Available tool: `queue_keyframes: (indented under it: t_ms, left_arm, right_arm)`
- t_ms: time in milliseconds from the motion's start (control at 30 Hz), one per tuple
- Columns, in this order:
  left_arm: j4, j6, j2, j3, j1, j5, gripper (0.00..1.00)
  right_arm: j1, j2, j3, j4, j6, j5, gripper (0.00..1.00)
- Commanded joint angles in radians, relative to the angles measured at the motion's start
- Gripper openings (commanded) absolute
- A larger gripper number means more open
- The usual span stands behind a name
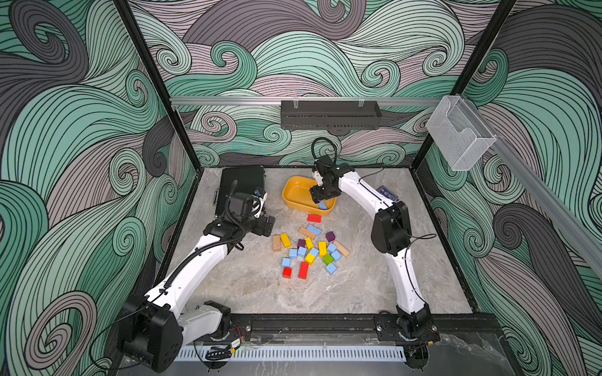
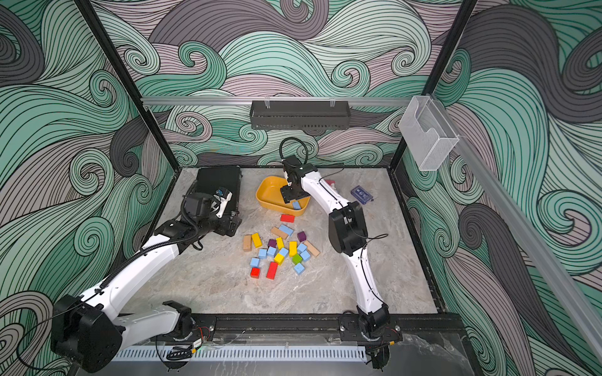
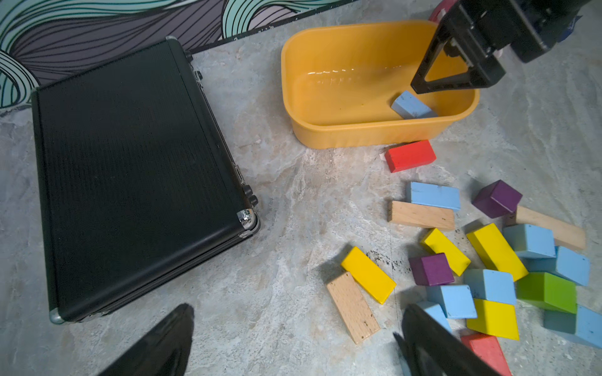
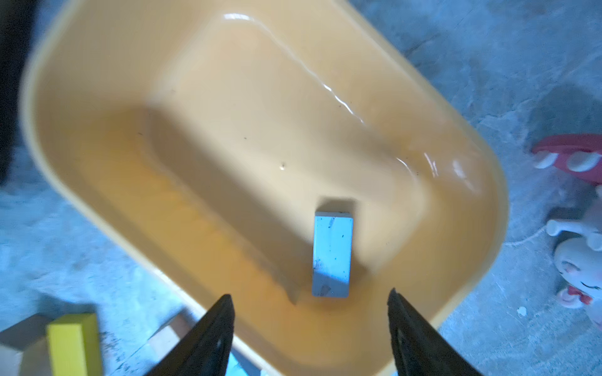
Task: Pick out the blue building blocks
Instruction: Place the building block in the storage box, then pick up the building block from the center of the board.
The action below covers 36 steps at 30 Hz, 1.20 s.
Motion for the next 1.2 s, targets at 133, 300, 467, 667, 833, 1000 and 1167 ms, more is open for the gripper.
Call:
queue_keyframes:
  t_ms: [133,300,467,667,833,1000,1167]
  left_arm:
    - [-0.037,0.041,-0.088,0.068,0.005,0.046,0.98]
    - [-0.043,0.051,-0.132,0.069,0.006,0.074,0.98]
    - [-0.049,0.11,-0.19,0.041,0.003,0.196,0.98]
    - [-0.043,0.121,-0.296,-0.019,0.002,0.333,0.99]
    - [-0.068,0.112,-0.356,-0.052,0.0,0.388,0.99]
    - [-0.1,0.108,-0.395,-0.078,-0.009,0.421,0.99]
    - [-0.093,0.083,-0.438,-0.131,-0.024,0.431,0.99]
  right_arm:
    - [0.004,-0.217,-0.143,-0.016,0.017,-0.018,0.98]
    - [0.004,-0.34,-0.249,-0.015,0.031,-0.033,0.99]
    - [0.006,-0.475,-0.366,-0.03,0.045,-0.038,0.99]
    - [0.041,-0.651,-0.567,-0.035,0.071,-0.084,0.99]
    - [0.095,-0.8,-0.759,-0.033,0.119,-0.066,0.99]
    - [0.168,-0.944,-0.941,-0.005,0.188,-0.071,0.99]
    - [0.234,-1.051,-1.101,0.038,0.27,-0.081,0.98]
